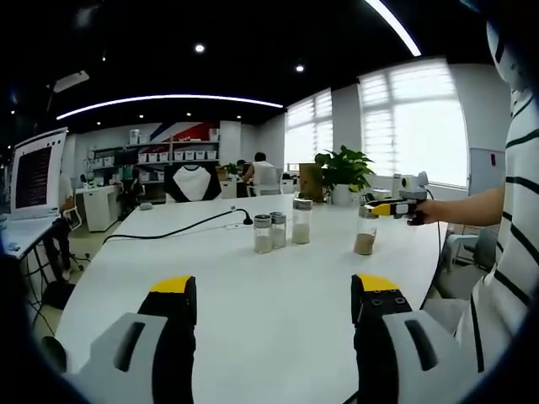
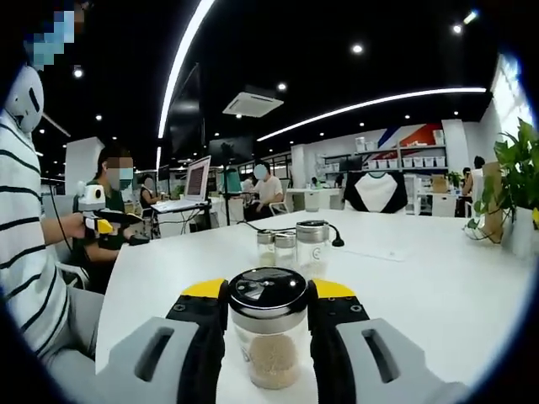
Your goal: Rotate the seasoning bottle until the label or dispensing opening points toward the visible target arrow and the bottle remains upright within the marked orientation range
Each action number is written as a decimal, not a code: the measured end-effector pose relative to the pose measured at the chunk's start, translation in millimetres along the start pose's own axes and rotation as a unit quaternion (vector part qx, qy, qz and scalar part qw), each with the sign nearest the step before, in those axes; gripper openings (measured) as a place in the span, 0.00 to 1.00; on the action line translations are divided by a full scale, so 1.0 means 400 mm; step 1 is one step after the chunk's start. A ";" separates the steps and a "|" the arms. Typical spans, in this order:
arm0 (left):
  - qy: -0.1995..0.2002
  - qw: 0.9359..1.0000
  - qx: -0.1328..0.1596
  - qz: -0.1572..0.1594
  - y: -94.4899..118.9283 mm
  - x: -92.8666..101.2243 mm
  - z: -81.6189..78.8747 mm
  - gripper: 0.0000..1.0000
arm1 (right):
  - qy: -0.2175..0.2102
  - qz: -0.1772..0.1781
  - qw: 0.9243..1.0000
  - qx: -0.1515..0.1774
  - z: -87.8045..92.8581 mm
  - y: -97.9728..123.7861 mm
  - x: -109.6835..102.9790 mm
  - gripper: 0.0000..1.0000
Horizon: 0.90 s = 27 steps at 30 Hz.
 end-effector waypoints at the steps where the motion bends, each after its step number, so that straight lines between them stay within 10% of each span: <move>1: 0.000 1.000 0.000 0.000 0.000 0.000 0.000 0.79 | -0.002 -0.007 1.000 0.000 0.000 0.000 -0.001 0.36; 11: -0.005 1.000 0.001 -0.001 0.001 0.000 -0.008 0.79 | 0.009 -0.042 0.999 -0.014 0.004 0.000 -0.003 0.36; 27: -0.007 1.000 -0.002 0.008 -0.026 -0.007 -0.018 0.79 | 0.028 0.029 0.999 0.028 -0.041 0.059 -0.042 0.42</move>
Point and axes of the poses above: the point that each gripper's makers call its tool centre point, and the gripper's own axes: y roughly backward along the fingers, x roughly to its right, z roughly out of its underside, the point moved 4 cm from there along y, roughly backward along the fingers, and after that the axes turned 10 degrees about z, right-handed, at the moved point
